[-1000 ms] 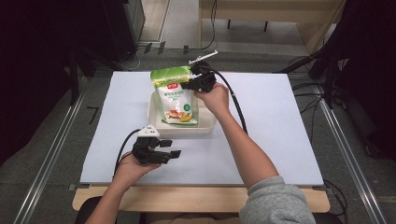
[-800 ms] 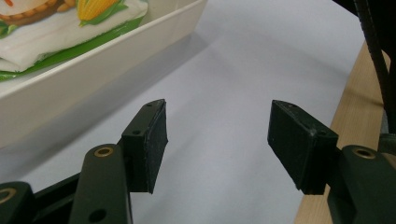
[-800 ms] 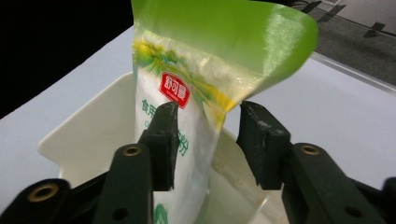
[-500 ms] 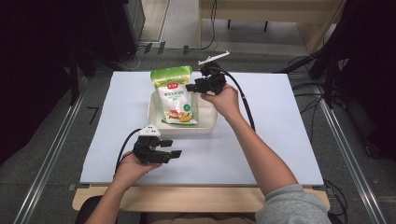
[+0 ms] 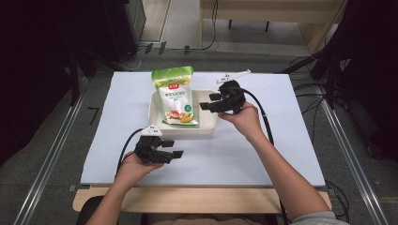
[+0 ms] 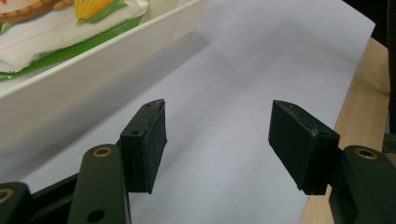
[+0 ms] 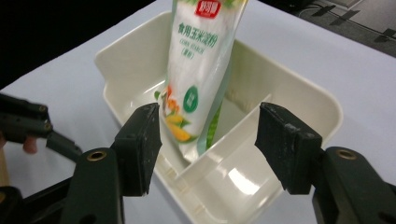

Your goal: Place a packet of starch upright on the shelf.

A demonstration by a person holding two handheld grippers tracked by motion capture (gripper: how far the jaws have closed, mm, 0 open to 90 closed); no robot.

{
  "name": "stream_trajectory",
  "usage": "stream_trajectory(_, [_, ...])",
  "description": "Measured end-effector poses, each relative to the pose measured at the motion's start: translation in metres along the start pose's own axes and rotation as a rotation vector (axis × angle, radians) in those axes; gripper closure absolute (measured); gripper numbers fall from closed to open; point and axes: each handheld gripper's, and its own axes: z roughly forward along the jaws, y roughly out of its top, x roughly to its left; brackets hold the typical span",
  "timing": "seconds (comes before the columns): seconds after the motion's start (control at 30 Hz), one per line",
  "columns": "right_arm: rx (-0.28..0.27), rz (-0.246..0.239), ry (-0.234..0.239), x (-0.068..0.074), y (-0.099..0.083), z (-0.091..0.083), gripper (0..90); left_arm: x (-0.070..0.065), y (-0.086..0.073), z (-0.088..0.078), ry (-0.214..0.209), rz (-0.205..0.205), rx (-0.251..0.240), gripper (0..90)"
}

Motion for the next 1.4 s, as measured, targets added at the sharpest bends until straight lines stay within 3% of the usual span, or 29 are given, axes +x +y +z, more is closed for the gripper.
stream_trajectory(0.47, [-0.006,-0.005,0.026,0.007,-0.037,-0.024,40.3,0.0,0.001,0.003,0.001,0.0,0.009,37.4])
stream_trajectory(0.77, [0.014,0.032,0.049,0.005,-0.071,-0.039,40.7,0.0,0.0,0.004,-0.001,-0.007,0.009,37.2])
stream_trajectory(1.03, [-0.008,0.028,0.034,0.006,-0.091,-0.057,40.9,-0.002,0.001,0.006,-0.003,0.002,0.025,37.1])
stream_trajectory(1.4, [0.031,0.006,0.006,0.0,-0.12,-0.068,40.2,-0.002,0.003,0.009,-0.01,0.005,0.04,37.1])
